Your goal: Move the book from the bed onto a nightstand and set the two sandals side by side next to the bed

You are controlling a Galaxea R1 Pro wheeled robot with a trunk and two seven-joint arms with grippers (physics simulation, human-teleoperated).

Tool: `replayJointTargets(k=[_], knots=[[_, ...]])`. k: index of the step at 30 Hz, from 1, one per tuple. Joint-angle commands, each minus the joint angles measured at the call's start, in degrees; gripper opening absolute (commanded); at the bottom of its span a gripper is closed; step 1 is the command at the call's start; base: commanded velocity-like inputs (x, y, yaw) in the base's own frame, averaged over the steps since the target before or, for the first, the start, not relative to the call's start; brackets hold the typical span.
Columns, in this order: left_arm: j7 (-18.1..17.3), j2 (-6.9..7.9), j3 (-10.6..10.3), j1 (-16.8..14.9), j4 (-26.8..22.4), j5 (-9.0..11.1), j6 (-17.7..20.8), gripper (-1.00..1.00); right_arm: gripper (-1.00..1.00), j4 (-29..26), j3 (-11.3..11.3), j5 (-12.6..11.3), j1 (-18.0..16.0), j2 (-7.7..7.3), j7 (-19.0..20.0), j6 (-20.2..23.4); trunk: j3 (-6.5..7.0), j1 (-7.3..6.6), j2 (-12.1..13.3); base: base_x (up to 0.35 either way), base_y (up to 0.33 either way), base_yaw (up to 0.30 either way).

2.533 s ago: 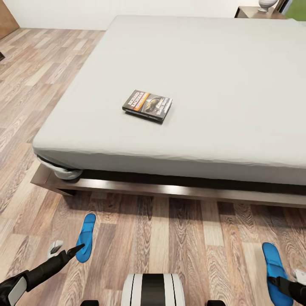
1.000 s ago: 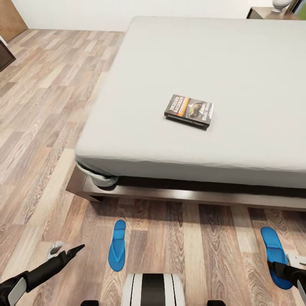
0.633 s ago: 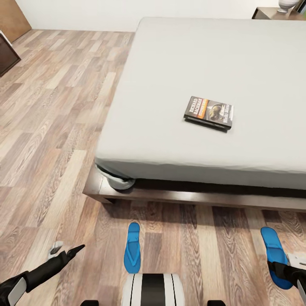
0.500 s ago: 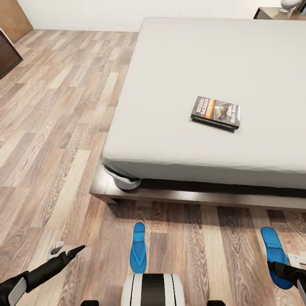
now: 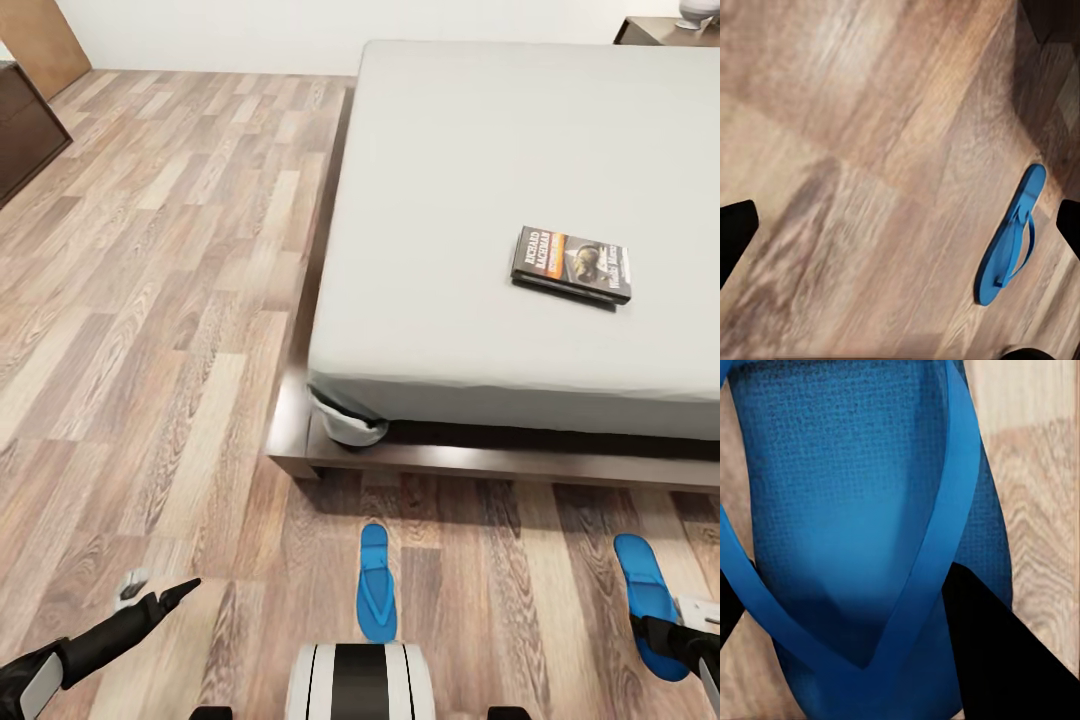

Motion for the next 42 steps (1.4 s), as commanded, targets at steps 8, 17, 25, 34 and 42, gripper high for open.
replayJointTargets(k=[8, 17, 25, 34, 42], knots=[[0.0, -0.18, 0.1, 0.0, 0.1, 0.2, 0.6, 1.00, -1.00, -0.1, -0.2, 0.5, 0.0, 0.10, 0.4, 0.3, -0.03, -0.01, 0.0, 0.000, 0.323, 0.000], [0.0, -0.30, 0.1, 0.0, 0.0, -0.2, 0.5, 1.00, -1.00, -0.1, -0.2, 0.5, 0.0, 0.12, 0.4, 0.3, -0.03, -0.01, 0.0, 0.075, 0.323, 0.000], [0.0, -0.72, 0.1, 0.0, 0.1, -0.3, 0.5, 1.00, -1.00, -0.3, -0.2, 0.5, 0.0, 0.12, 0.6, 0.3, -0.03, -0.01, 0.0, 0.107, 0.323, 0.000], [0.0, -0.80, 0.1, 0.0, 0.2, -0.3, 0.5, 1.00, -1.00, -0.4, -0.2, 0.5, 0.0, 0.04, 0.8, 0.3, -0.03, -0.01, 0.0, 0.105, 0.323, 0.000], [0.1, -0.73, 0.1, 0.0, 1.2, -0.2, 0.4, 1.00, -1.00, -0.5, -0.2, 0.5, 0.0, 0.03, 0.9, 0.3, -0.03, -0.01, 0.0, 0.010, 0.089, 0.000]])
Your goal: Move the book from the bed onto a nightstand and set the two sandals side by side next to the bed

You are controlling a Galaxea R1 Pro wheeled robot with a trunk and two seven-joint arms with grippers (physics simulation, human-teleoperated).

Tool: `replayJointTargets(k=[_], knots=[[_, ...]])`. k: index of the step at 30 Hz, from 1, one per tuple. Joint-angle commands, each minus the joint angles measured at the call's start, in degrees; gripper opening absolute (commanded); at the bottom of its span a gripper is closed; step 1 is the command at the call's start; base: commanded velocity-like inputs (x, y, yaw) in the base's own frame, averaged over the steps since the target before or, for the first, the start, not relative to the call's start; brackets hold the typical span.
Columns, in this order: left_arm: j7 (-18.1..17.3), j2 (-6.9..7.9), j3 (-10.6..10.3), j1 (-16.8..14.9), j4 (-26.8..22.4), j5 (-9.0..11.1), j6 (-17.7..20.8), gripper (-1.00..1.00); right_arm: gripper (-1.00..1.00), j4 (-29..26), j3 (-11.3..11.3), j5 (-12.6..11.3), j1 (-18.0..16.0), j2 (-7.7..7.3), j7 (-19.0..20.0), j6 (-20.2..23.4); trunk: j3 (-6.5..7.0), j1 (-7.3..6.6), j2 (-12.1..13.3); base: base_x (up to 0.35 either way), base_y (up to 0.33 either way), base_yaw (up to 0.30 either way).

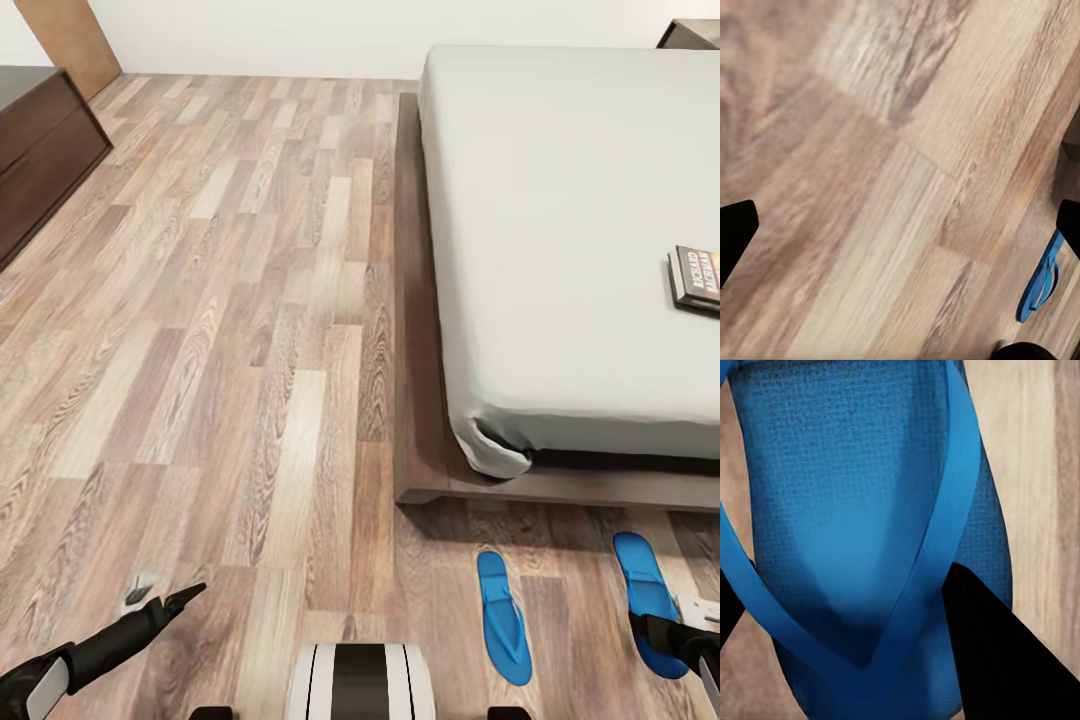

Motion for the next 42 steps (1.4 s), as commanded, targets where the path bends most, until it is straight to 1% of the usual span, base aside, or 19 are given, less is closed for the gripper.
replayJointTargets(k=[1, 16, 27, 28, 29, 31, 33, 36, 37, 39, 42], knots=[[-0.1, 0.02, 0.1, 0.0, 0.1, 0.3, 0.6, 1.00, -1.00, -0.1, -0.3, 0.5, 0.0, 0.04, 0.4, 0.2, -0.03, -0.01, 0.0, 0.000, 0.176, 0.000], [-0.1, 0.02, 0.1, -0.1, 0.1, 0.3, 0.6, 1.00, -1.00, -0.1, -0.2, 0.5, 0.0, 0.04, 0.4, 0.2, -0.03, -0.01, 0.0, 0.000, 0.278, 0.000], [0.0, 0.00, 0.0, 0.0, 0.1, 0.3, 0.6, 1.00, -1.00, 0.1, -0.2, 0.5, 0.0, 0.07, 0.3, -0.2, -0.03, -0.01, 0.0, 0.000, 0.028, 0.000], [0.0, -0.02, 0.0, 0.0, 0.1, 0.3, 0.6, 1.00, -1.00, 0.4, -0.2, 0.5, 0.0, 0.06, 0.3, -1.3, -0.03, -0.01, 0.0, 0.000, 0.000, 0.000], [0.0, -0.04, 0.0, 0.0, 0.1, 0.3, 0.6, 1.00, -1.00, 0.6, -0.2, 0.6, 0.0, 0.07, 0.3, -3.3, -0.03, -0.01, 0.0, 0.000, 0.000, 0.000], [0.0, -0.05, 0.0, 0.0, 0.1, 0.3, 0.6, 1.00, -1.00, 1.5, -0.2, 0.6, 0.0, 0.10, 0.1, -8.6, -0.03, -0.01, 0.0, 0.000, 0.000, 0.000], [0.0, -0.06, 0.0, 0.0, 0.1, 0.3, 0.6, 1.00, -1.00, 3.9, -0.2, 0.6, -0.1, 0.17, 0.0, -12.4, -0.03, -0.01, 0.0, 0.000, 0.000, 0.000], [0.0, -0.07, 0.0, 0.0, 0.1, 0.3, 0.6, 1.00, -1.00, 9.7, -0.2, 0.8, -0.1, 0.16, -0.1, -15.3, -0.03, -0.01, 0.0, 0.000, 0.000, 0.000], [0.0, -0.07, 0.0, 0.0, 0.1, 0.3, 0.6, 1.00, -1.00, 10.6, -0.2, 0.8, -0.1, 0.16, -0.1, -15.9, -0.03, -0.01, 0.0, 0.000, 0.000, 0.000], [0.0, -0.06, 0.0, 0.0, 0.1, 0.3, 0.6, 1.00, -1.00, 11.5, -0.2, 0.8, -0.1, 0.19, -0.1, -17.1, -0.03, -0.01, 0.0, 0.000, 0.000, 0.000], [0.0, -0.06, 0.0, 0.0, 0.1, 0.3, 0.6, 1.00, -1.00, 11.9, -0.2, 0.8, 0.0, 0.18, 0.0, -17.6, -0.03, -0.01, 0.0, 0.000, 0.000, 0.000]])
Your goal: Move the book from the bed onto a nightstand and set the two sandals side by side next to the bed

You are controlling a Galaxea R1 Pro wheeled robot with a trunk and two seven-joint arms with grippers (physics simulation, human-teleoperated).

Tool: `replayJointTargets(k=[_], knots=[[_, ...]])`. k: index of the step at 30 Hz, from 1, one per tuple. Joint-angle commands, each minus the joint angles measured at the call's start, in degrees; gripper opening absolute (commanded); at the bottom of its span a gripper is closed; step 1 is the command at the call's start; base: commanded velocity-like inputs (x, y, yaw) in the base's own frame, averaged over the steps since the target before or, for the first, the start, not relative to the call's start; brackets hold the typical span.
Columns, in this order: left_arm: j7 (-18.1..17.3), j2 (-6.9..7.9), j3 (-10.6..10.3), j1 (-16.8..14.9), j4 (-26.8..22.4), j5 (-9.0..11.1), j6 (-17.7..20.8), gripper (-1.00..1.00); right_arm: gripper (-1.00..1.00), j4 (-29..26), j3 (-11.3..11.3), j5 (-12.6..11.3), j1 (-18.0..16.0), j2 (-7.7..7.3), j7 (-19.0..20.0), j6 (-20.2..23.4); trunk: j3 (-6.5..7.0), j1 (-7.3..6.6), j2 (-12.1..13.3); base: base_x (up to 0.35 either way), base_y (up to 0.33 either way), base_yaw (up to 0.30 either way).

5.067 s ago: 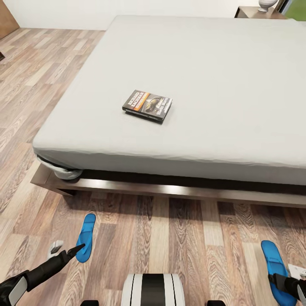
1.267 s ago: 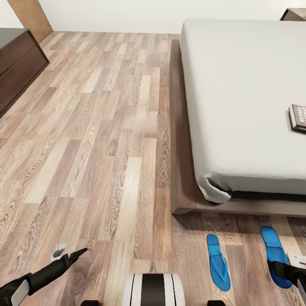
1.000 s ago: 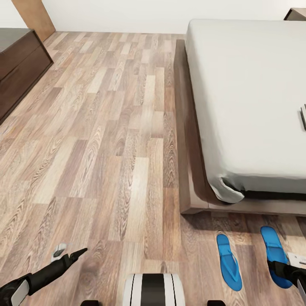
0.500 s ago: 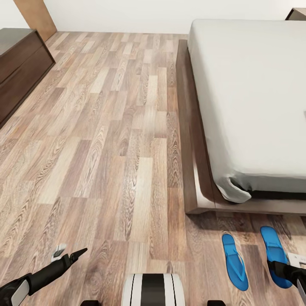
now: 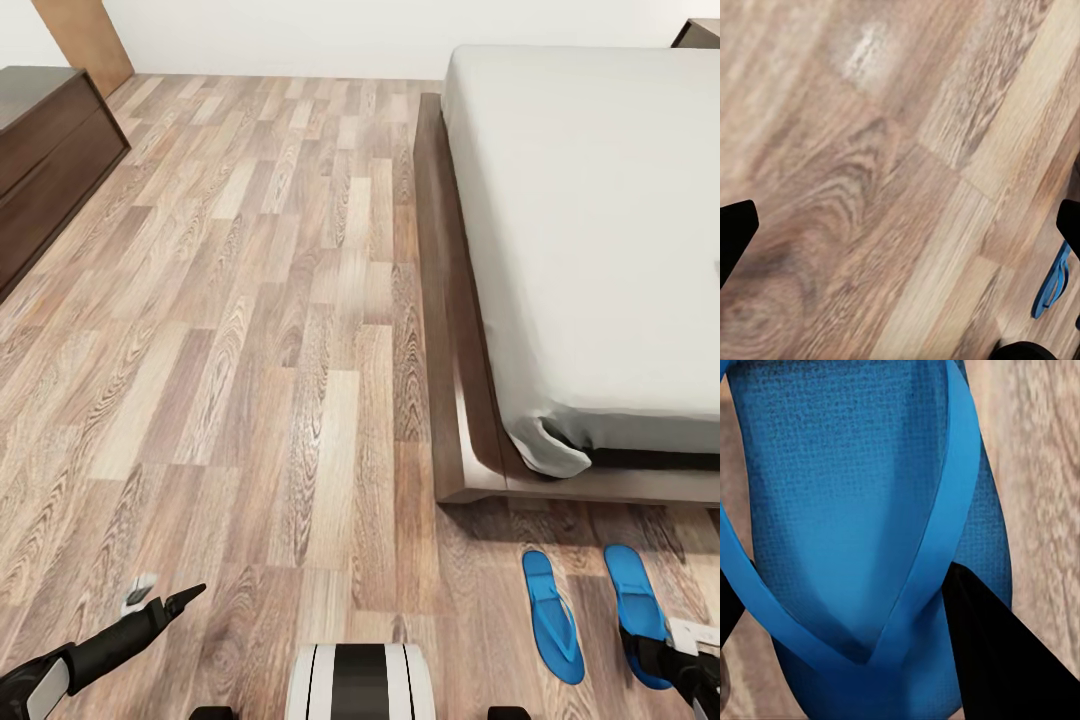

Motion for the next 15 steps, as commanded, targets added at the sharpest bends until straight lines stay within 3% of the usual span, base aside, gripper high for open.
replayJointTargets(k=[1, 5, 15], knots=[[-0.1, 0.02, 0.0, 0.0, 0.0, 0.3, 0.6, 1.00, -1.00, 0.0, -0.5, 0.5, 0.0, 0.03, 0.5, 0.0, -0.03, -0.01, 0.0, 0.000, 0.000, 0.000], [-0.1, 0.01, 0.0, -0.1, 0.0, 0.3, 0.6, 1.00, -1.00, -0.1, -0.5, 0.5, 0.0, 0.03, 0.7, 0.1, -0.03, -0.01, 0.0, 0.000, 0.000, 0.000], [-0.1, 0.00, 0.0, 0.0, 0.0, 0.3, 0.6, 1.00, -1.00, -0.4, -0.5, 0.5, -0.1, 0.00, 0.8, -0.1, -2.24, 0.25, -0.1, 0.000, 0.000, 0.000]])
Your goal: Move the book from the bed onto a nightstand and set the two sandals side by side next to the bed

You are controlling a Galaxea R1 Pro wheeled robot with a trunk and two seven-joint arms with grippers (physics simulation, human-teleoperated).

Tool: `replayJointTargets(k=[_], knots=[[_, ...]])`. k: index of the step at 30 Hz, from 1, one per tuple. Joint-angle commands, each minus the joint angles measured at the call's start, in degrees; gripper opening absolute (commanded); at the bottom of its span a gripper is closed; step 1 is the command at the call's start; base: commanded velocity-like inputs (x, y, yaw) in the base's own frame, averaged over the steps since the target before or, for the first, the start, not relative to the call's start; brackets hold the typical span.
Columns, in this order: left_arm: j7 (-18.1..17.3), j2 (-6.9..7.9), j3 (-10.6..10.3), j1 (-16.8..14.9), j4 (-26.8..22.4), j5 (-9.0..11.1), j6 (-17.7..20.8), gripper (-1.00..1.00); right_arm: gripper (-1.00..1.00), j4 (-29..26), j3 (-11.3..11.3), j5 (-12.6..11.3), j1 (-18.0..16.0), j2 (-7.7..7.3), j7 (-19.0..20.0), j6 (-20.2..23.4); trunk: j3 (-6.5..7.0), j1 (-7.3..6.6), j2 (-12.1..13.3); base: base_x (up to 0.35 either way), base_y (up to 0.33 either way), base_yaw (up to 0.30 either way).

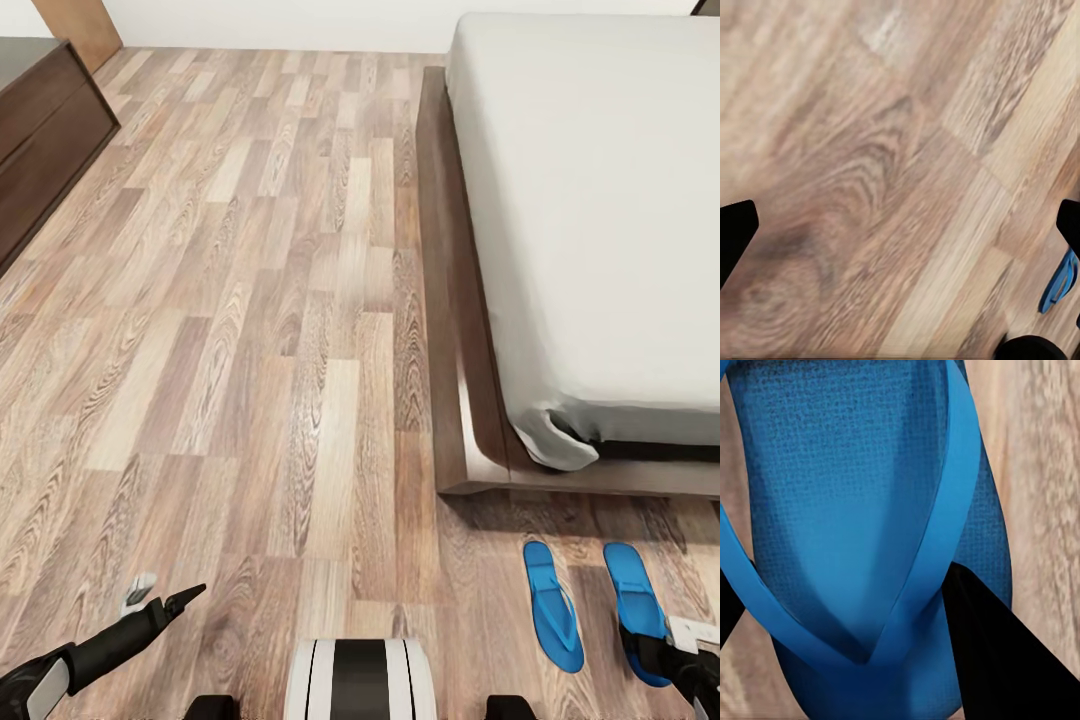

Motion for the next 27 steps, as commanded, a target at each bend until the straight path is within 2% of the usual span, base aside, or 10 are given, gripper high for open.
replayJointTargets(k=[1, 15, 17, 19, 21, 22, 24, 25, 27], knots=[[-0.1, 0.01, 0.1, 0.0, 0.0, 0.3, 0.6, 1.00, -1.00, -0.1, -0.5, 0.5, 0.0, 0.05, 0.4, 0.0, -0.26, 0.01, 0.0, 0.000, 0.000, 0.000], [-0.1, 0.06, 0.1, 0.0, 0.0, 0.4, 0.6, 1.00, -1.00, -0.2, -0.5, 0.5, -0.1, 0.14, 0.4, -0.1, -3.36, 0.38, -0.2, 0.000, 0.000, 0.000], [-0.5, 0.16, 0.1, 0.0, -0.1, 0.4, 0.6, 1.00, -1.00, -0.2, -0.5, 0.5, 0.0, 0.14, 0.4, -0.1, -3.36, 0.38, -0.2, 0.000, 0.000, 0.000], [-2.3, 0.34, 0.1, 0.0, -0.5, 0.6, 0.8, 1.00, -1.00, -0.2, -0.5, 0.5, 0.0, 0.14, 0.3, -0.1, -3.36, 0.38, -0.2, 0.000, 0.000, 0.000], [-8.0, 0.39, 0.1, 0.0, -2.1, 0.6, 1.2, 1.00, -1.00, -0.2, -0.5, 0.5, 0.0, 0.14, 0.3, -0.1, -3.36, 0.38, -0.2, 0.000, 0.000, 0.000], [-11.4, 0.34, 0.1, -0.2, -5.8, 0.6, 2.8, 1.00, -1.00, -0.2, -0.5, 0.5, 0.0, 0.13, 0.3, -0.1, -3.36, 0.38, -0.2, 0.000, 0.000, 0.000], [-12.8, 0.16, 0.1, -0.5, -11.6, 0.6, 7.6, 1.00, -1.00, -0.2, -0.5, 0.5, 0.0, 0.14, 0.3, -0.1, -3.36, 0.38, -0.2, 0.000, 0.000, 0.000], [-13.3, -0.25, 0.1, -0.6, -16.7, 0.6, 12.4, 1.00, -1.00, -0.2, -0.5, 0.5, -0.1, 0.14, 0.3, -0.1, -3.36, 0.38, -0.2, 0.000, 0.000, 0.000], [-13.6, -1.99, 0.0, -0.8, -24.3, 0.6, 17.3, 1.00, -1.00, -0.2, -0.5, 0.5, 0.0, 0.14, 0.3, -0.1, -3.36, 0.38, -0.2, 0.000, 0.000, 0.000]])
